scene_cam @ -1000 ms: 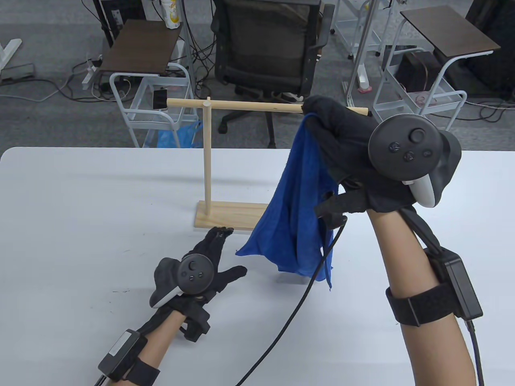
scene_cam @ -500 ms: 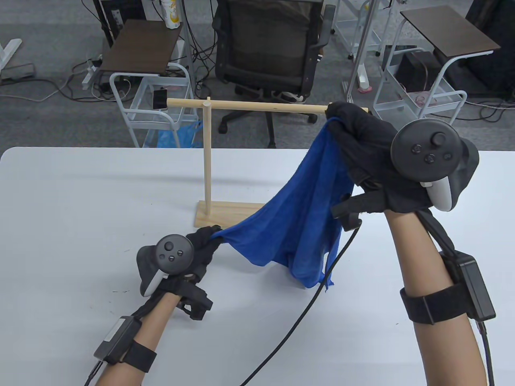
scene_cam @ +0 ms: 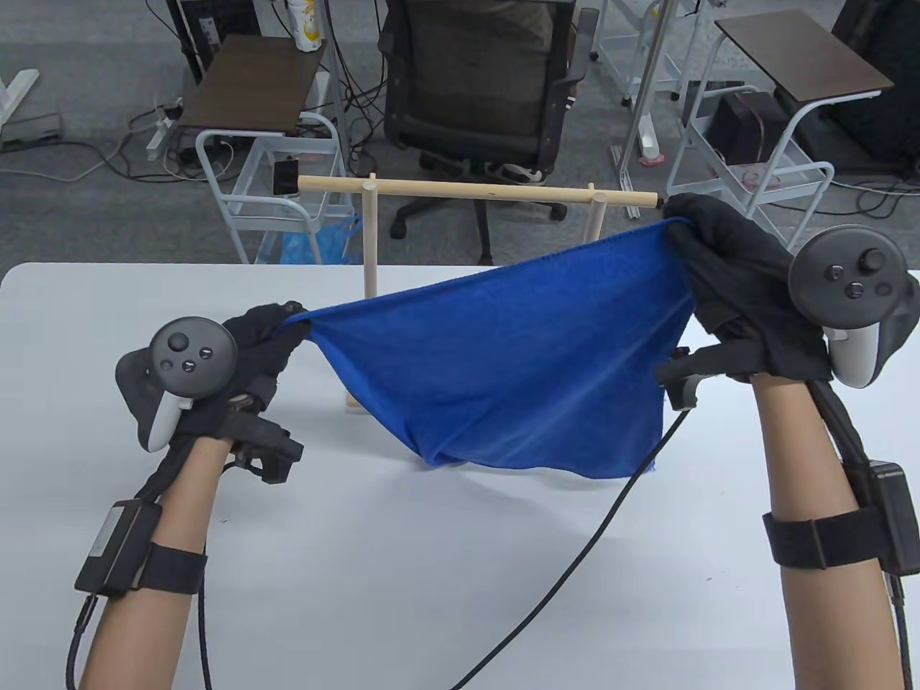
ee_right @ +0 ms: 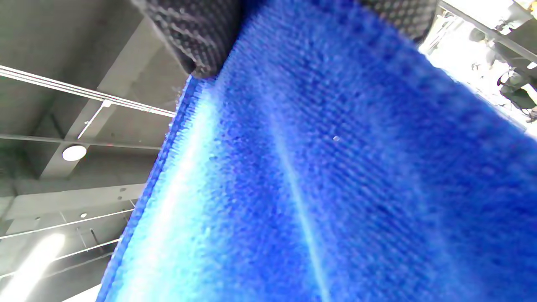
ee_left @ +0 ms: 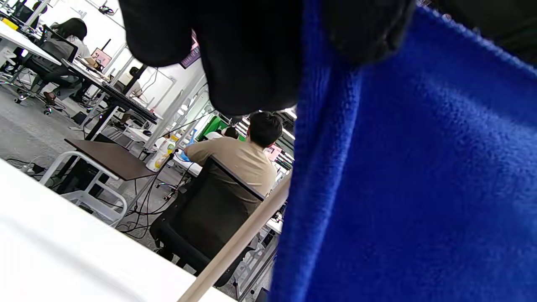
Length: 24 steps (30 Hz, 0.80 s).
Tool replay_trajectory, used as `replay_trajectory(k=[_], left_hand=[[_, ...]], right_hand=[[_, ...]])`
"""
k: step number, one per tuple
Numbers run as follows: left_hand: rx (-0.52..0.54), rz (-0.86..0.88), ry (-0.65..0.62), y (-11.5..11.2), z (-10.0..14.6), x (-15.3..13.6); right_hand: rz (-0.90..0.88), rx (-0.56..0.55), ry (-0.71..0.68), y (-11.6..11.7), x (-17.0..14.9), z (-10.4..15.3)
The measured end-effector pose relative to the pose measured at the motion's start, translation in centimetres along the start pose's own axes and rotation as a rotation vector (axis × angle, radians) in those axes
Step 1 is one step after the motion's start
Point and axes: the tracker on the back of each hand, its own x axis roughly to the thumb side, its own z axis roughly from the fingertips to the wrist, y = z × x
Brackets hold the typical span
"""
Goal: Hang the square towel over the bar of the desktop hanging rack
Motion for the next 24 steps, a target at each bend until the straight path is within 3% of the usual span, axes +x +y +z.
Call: replay_trajectory(k=[2, 7, 15, 24], left_hand=[[-0.057, 0.015, -0.019, 1.2, -0.9, 0.7], [-0.076, 0.134, -0.045, 3.5, -3.0, 2.1], [0.045, 0.303, -0.053, 5.6, -5.9, 3.9], [0.259, 0.339, -0.075, 8.5, -9.0, 5.4]], right_hand=[[-0.010, -0.009, 0.014, -0.3, -0.6, 0.0], [-0.040, -0.046, 0.048, -0.8, -2.2, -0.7], [-0.128, -0.084, 0.091, -1.1, -3.6, -2.2], [-0.176, -0.104, 0.079, -1.5, -3.4, -5.6]])
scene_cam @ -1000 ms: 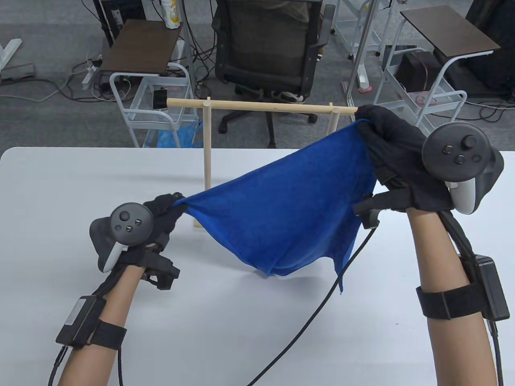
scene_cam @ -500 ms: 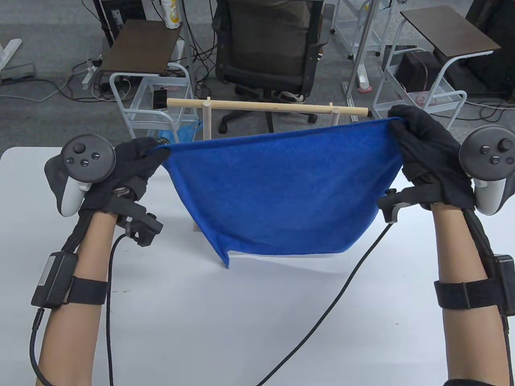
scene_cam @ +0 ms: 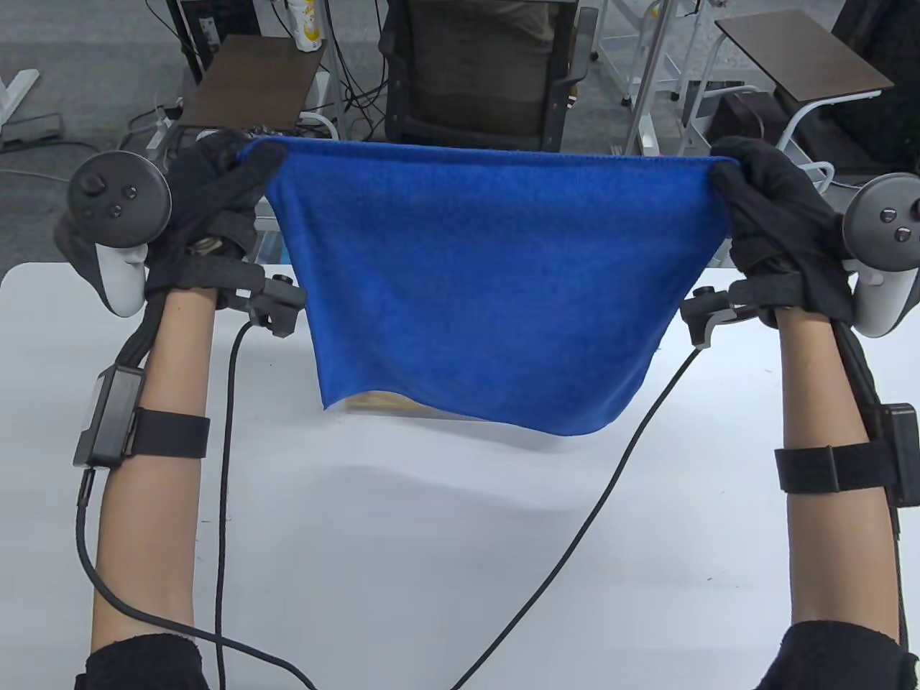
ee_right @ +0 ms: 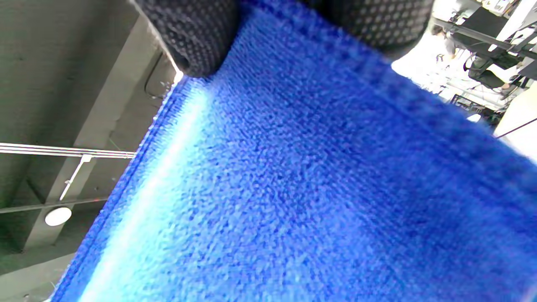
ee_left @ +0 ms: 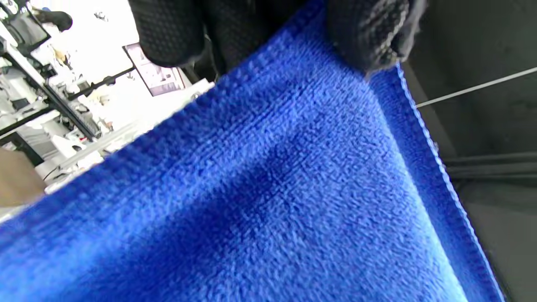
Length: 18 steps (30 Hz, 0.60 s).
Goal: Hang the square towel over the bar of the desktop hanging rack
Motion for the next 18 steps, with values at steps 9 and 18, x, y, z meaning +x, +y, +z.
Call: replay_trajectory(k=[9, 18], left_hand=[[0.036, -0.096, 0.003, -0.4, -4.5, -0.4], [-0.028, -0.265, 0.067, -3.3, -7.3, -4.4]], right_hand=[[-0.061, -0.016, 0.021, 0.8, 0.0, -4.8], [0.022, 0.007, 0.128, 3.9, -4.1, -7.2]])
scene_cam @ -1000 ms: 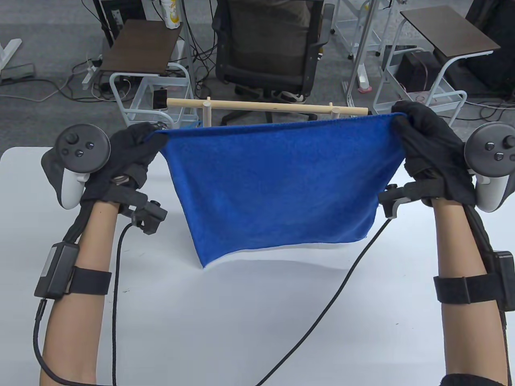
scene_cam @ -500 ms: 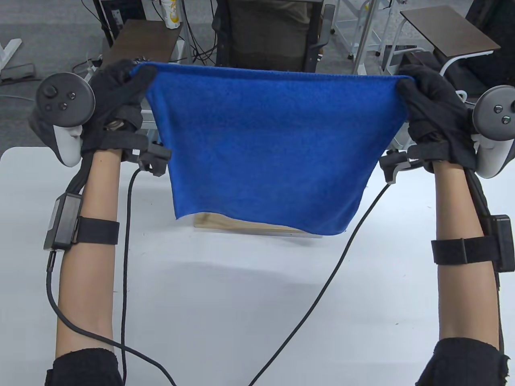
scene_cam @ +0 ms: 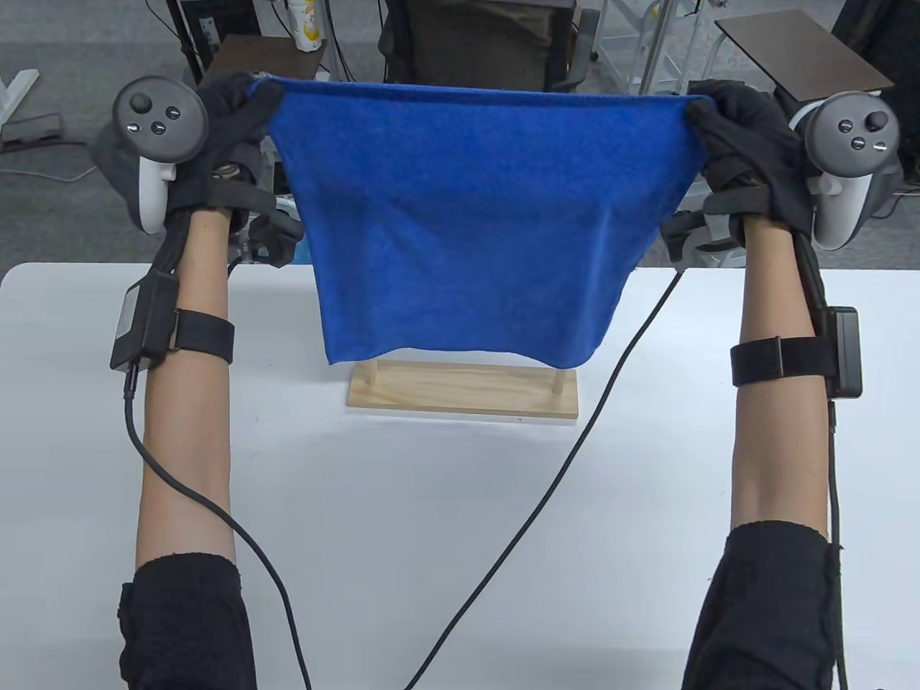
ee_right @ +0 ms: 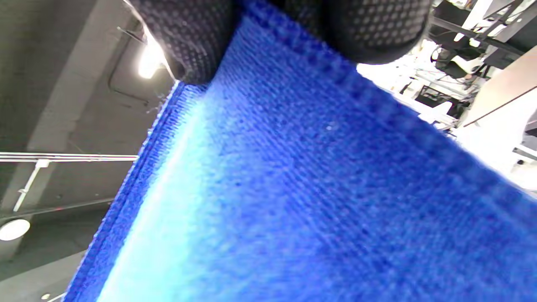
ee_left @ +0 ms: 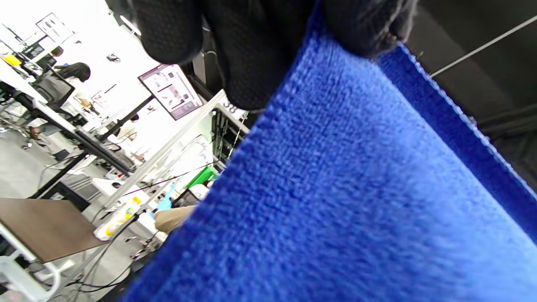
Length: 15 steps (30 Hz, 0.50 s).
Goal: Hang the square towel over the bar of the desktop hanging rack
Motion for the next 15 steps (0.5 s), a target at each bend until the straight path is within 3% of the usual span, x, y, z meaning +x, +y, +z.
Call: replay_trajectory(k=[2, 15], left_hand=[[-0.008, -0.032, 0.020, -1.0, -0.3, -0.8], [-0.290, -0.055, 0.153, -4.9, -0.7, -5.7]], right_hand=[[0.044, -0.023, 0.028, 0.6, -0.8, -0.2], [0.124, 0.237, 0.303, 3.1, -6.0, -0.1]])
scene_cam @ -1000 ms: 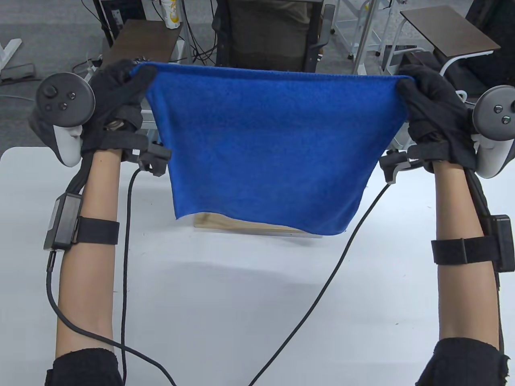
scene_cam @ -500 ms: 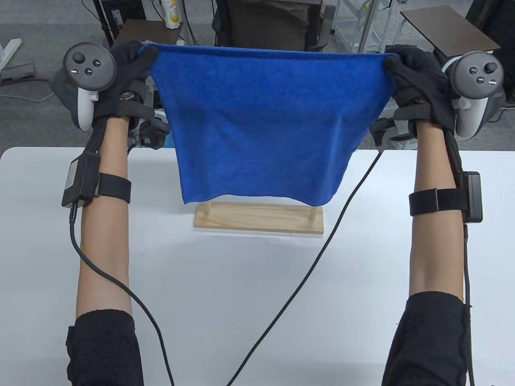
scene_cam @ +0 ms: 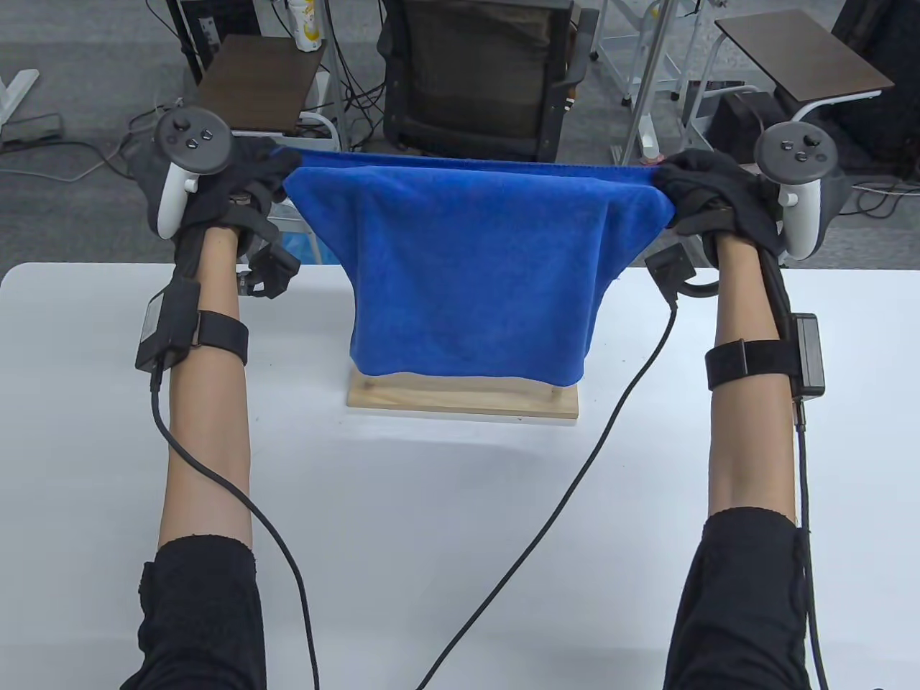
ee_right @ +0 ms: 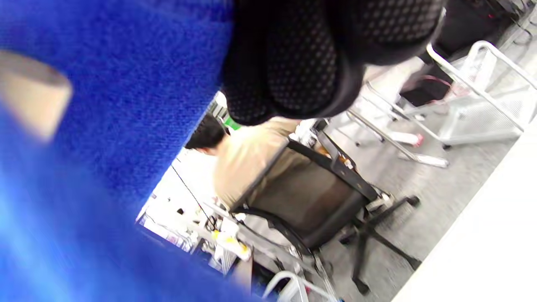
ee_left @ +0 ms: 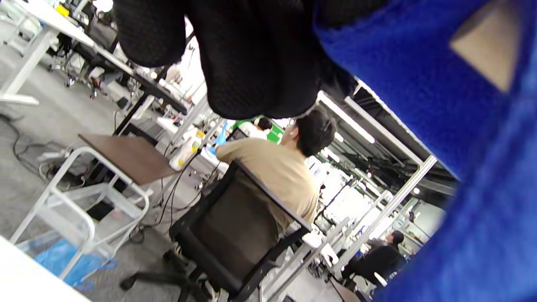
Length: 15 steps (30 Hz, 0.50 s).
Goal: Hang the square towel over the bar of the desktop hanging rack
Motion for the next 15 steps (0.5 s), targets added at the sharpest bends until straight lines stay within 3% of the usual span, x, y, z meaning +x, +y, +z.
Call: replay_trajectory(k=[4, 7, 10, 15], left_hand=[[-0.117, 0.061, 0.045, -1.2, -0.1, -1.3], [-0.215, -0.067, 0.070, -2.6, 0.1, -1.9], [-0.217, -0.133, 0.077, -3.6, 0.6, -2.3], [-0.249, -0.058, 0.094, -5.0, 1.6, -3.9]], right_hand=[[-0.021, 0.126, 0.094, 1.3, -1.7, -0.1], [0.042, 0.177, 0.136, 2.3, -2.6, -0.1], [0.037, 0.162, 0.149, 3.1, -3.8, 0.1], [-0.036, 0.185, 0.175, 3.9, -5.6, 0.3]])
